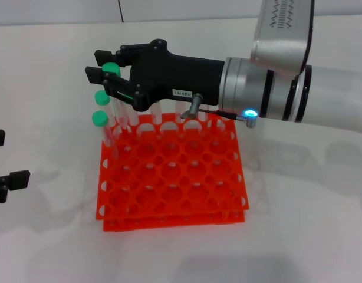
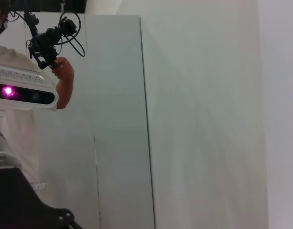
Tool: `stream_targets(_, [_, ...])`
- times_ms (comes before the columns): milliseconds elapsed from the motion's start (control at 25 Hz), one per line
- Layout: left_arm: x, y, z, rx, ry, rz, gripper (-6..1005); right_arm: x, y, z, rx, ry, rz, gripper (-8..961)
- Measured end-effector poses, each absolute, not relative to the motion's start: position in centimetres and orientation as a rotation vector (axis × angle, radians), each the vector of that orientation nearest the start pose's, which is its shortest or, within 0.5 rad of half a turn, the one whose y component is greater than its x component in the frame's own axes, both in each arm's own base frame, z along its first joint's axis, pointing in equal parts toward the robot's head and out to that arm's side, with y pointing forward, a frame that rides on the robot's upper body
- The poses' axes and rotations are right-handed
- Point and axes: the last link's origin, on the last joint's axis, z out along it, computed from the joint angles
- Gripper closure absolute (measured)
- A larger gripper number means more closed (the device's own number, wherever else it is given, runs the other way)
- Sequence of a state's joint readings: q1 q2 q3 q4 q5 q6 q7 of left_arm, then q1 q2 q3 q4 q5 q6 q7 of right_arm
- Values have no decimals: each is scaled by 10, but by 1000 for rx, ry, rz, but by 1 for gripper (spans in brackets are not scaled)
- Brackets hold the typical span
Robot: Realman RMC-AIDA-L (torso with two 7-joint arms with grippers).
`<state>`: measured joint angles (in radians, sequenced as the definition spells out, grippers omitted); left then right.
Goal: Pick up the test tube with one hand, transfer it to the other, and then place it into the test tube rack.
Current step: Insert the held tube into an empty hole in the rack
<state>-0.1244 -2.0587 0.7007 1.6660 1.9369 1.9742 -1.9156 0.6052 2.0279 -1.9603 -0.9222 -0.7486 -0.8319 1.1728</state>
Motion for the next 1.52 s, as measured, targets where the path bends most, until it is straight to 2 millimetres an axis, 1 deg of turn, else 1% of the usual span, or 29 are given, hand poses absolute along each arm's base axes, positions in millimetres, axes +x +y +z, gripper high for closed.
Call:
stream_targets(320, [-246,232,136,-2682,-649,-276,111,77,350,-96,-2663,188,1041,693])
stream_targets(480, [-246,234,135,-2684,-648,-266,111,81,351,-100,-2661,205,1034,693])
stream_targets(1000, [-245,237,135,-2684,-644,-243,111,89,346,-107,-2646,235,1044,691])
stream_targets(1200, [-245,239,134,-2687,-639,-242,111,94,348,-110,-2632,257,1038,691])
stream_targets(1520, [-244,241,135,-2689,-632,-234,111,97,349,-112,-2615,270,1040,690])
